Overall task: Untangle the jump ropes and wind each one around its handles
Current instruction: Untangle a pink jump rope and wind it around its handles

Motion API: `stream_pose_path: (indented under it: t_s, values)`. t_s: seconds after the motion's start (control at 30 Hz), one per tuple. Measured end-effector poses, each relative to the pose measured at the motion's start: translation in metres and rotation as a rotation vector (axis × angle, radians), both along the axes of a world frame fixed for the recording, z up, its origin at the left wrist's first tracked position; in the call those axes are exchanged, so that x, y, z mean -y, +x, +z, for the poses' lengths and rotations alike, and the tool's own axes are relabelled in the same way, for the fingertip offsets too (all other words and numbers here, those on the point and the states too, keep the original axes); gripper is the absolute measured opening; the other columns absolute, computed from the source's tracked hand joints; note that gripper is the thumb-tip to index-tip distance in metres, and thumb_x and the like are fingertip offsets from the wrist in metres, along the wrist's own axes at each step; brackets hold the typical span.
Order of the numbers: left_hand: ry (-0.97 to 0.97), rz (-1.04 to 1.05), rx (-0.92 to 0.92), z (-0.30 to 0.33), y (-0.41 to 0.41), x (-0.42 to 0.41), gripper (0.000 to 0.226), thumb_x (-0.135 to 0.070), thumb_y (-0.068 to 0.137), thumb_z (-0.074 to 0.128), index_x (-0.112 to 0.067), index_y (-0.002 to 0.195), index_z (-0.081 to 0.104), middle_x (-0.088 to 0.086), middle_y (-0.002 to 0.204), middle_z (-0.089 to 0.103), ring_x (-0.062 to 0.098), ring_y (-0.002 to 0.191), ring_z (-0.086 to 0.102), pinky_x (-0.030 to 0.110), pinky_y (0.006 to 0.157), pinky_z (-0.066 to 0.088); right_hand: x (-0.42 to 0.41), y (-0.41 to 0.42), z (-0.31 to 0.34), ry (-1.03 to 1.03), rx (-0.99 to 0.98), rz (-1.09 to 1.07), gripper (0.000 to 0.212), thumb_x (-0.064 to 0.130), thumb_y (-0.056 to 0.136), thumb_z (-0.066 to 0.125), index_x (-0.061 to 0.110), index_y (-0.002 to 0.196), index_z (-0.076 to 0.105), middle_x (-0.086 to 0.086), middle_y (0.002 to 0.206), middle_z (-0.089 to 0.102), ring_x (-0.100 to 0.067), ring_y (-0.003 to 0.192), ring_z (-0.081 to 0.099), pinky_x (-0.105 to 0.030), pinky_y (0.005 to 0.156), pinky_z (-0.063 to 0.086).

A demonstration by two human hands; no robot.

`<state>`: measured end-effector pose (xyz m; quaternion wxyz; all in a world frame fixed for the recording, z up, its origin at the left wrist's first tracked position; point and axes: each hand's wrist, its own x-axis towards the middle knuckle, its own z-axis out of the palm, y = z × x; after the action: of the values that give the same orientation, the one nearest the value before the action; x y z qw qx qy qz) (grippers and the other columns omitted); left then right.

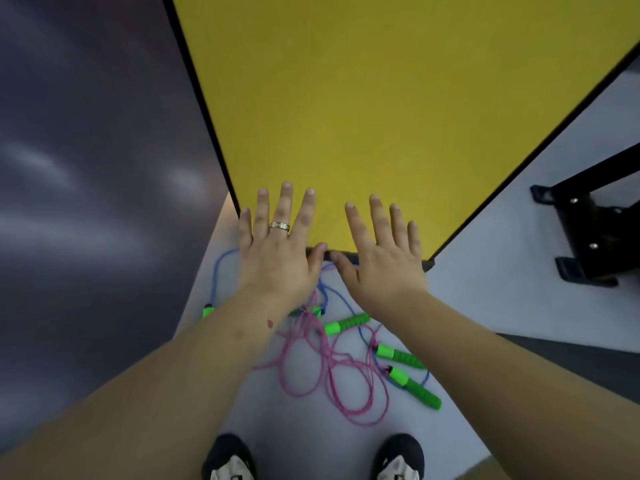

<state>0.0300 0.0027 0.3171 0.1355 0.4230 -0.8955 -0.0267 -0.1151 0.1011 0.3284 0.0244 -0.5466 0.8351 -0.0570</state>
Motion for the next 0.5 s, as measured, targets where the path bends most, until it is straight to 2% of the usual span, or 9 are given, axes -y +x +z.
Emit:
stream_pose_path:
  t_s: [0.1, 0.2, 0.5]
  values:
    - [0.037, 0.027, 0.039, -0.071, 0.017, -0.018, 0.082, -0.060, 0.096, 0.038, -0.031, 0.161, -0.003, 0.005, 0.170, 0.000, 0.037, 0.155, -0.002, 0.057, 0.123, 0.005, -0.023, 0.010, -0.070, 0.050, 0.011, -0.007, 0.074, 0.071, 0.096, 0.017, 0.039, 0.157, -0.009, -0.003, 0.168, -0.010, -0.036, 0.153, -0.008, -0.059, 0.121, 0.001]
    - [0.063, 0.059, 0.076, -0.122, 0.032, -0.041, 0.079, -0.060, 0.098, 0.031, -0.032, 0.159, -0.010, 0.004, 0.170, -0.006, 0.035, 0.155, -0.007, 0.057, 0.124, 0.002, -0.046, 0.019, -0.122, 0.085, 0.023, -0.010, 0.073, 0.071, 0.095, 0.013, 0.039, 0.156, -0.010, -0.002, 0.168, -0.013, -0.035, 0.153, -0.010, -0.058, 0.121, -0.001]
    - [0.122, 0.100, 0.162, -0.220, 0.056, -0.075, 0.081, -0.055, 0.097, 0.037, -0.032, 0.159, -0.010, 0.005, 0.170, -0.005, 0.037, 0.155, -0.004, 0.058, 0.123, 0.001, -0.091, 0.036, -0.246, 0.279, 0.087, 0.013, 0.070, 0.068, 0.096, 0.008, 0.038, 0.156, -0.013, -0.002, 0.167, -0.014, -0.036, 0.153, -0.010, -0.057, 0.121, -0.003]
